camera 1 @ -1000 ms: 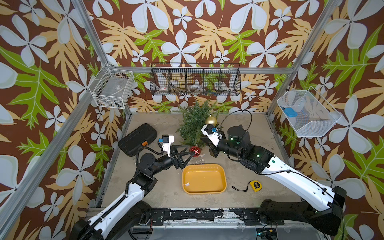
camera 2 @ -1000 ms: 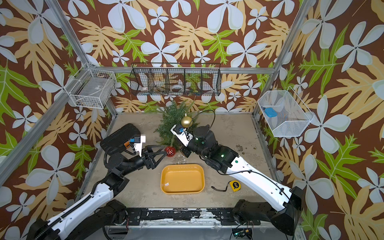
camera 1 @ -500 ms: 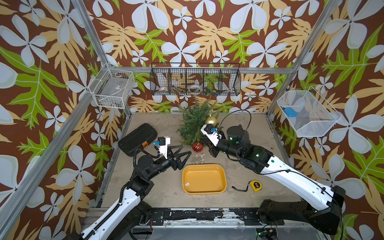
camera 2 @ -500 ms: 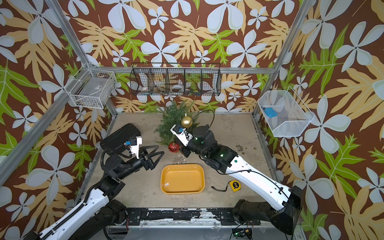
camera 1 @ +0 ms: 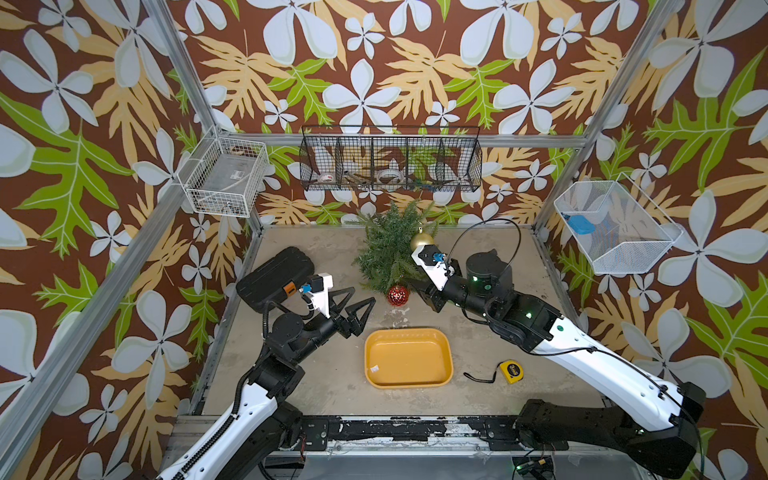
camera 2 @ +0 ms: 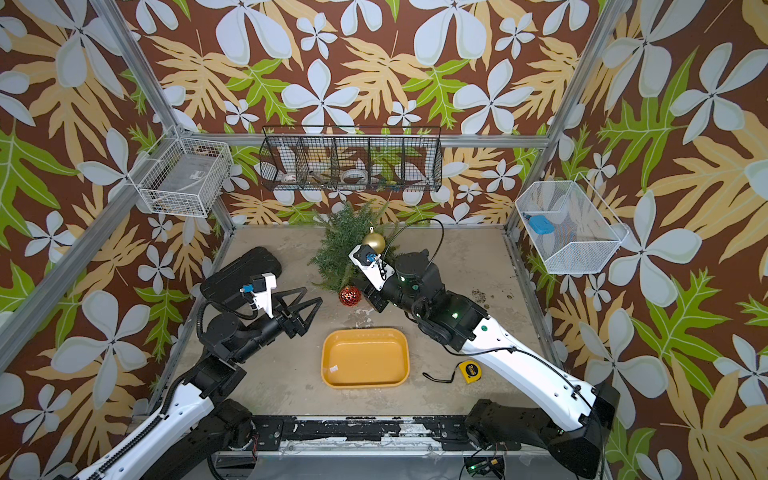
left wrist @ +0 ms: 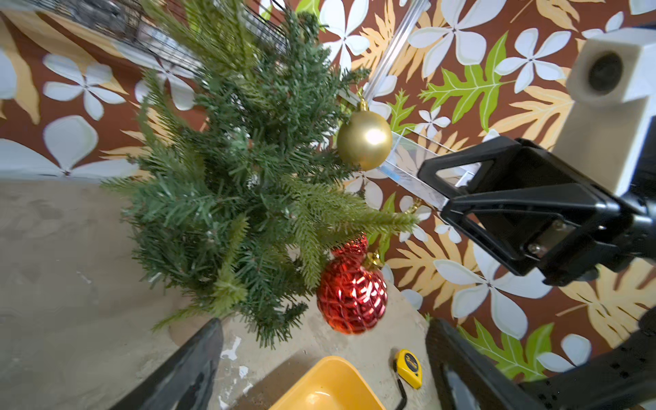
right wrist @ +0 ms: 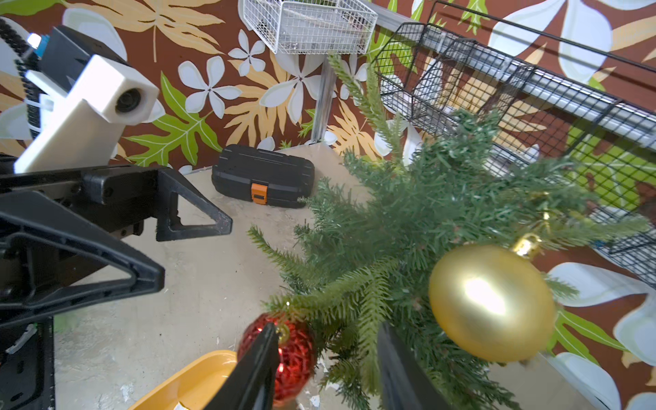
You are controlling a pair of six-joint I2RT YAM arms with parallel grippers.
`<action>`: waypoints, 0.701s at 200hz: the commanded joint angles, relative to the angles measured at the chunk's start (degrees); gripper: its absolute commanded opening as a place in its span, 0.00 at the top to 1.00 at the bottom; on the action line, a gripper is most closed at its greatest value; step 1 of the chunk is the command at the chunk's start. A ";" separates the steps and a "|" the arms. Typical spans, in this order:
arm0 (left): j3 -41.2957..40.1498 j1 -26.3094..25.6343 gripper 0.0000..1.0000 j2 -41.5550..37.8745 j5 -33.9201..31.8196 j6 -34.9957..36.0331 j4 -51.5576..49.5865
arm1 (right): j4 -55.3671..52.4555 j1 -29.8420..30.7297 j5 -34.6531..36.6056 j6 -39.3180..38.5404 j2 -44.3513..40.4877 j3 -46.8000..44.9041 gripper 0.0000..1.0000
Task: Decorate the small christmas tree with ornaments
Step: Hang an ornament on the christmas tree, then reset both arms
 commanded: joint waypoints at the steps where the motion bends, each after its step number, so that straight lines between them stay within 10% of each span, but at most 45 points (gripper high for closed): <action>1: -0.27 -0.03 0.09 -0.89 -10.57 4.51 -3.54 | -0.55 -0.06 5.79 -0.75 -1.75 -0.93 0.49; 59: -6.06 -0.09 0.00 -3.98 -35.25 11.86 -3.97 | 7.50 -14.55 20.85 5.71 -13.74 -17.95 0.00; 140: -18.42 -0.05 0.01 7.41 -54.98 27.22 23.11 | 47.79 -42.37 22.14 16.99 -13.47 -54.77 0.00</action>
